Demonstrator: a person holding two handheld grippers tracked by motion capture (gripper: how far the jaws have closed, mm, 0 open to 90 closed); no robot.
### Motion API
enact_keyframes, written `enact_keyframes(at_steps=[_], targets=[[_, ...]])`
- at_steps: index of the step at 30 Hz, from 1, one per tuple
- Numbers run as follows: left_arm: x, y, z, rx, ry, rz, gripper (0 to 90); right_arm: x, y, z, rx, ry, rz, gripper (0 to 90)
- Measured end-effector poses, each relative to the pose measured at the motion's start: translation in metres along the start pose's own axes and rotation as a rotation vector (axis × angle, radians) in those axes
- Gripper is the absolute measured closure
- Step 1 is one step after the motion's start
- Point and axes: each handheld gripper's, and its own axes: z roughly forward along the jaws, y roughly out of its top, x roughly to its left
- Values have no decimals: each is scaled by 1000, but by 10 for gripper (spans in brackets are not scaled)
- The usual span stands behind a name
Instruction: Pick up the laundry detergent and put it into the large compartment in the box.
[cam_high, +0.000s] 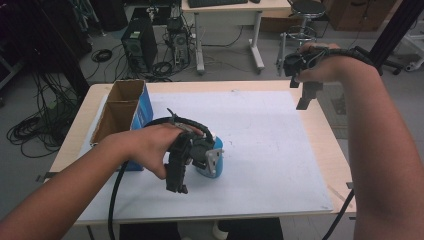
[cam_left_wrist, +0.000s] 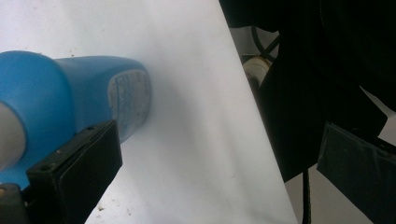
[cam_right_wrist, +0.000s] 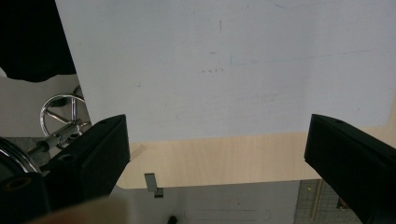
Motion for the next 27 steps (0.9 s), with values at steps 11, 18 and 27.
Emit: enact_keyframes(at_steps=[11,18,27], targets=[[3,-1,-14,6,13,4,2,-2,3,2,-7,3,-1,66],[15,-1,-27,5,33,0,2,-1,8,5,3,7,-11,66],[38,-3,-41,9,61,-5,2,0,8,5,6,11,-7,66]])
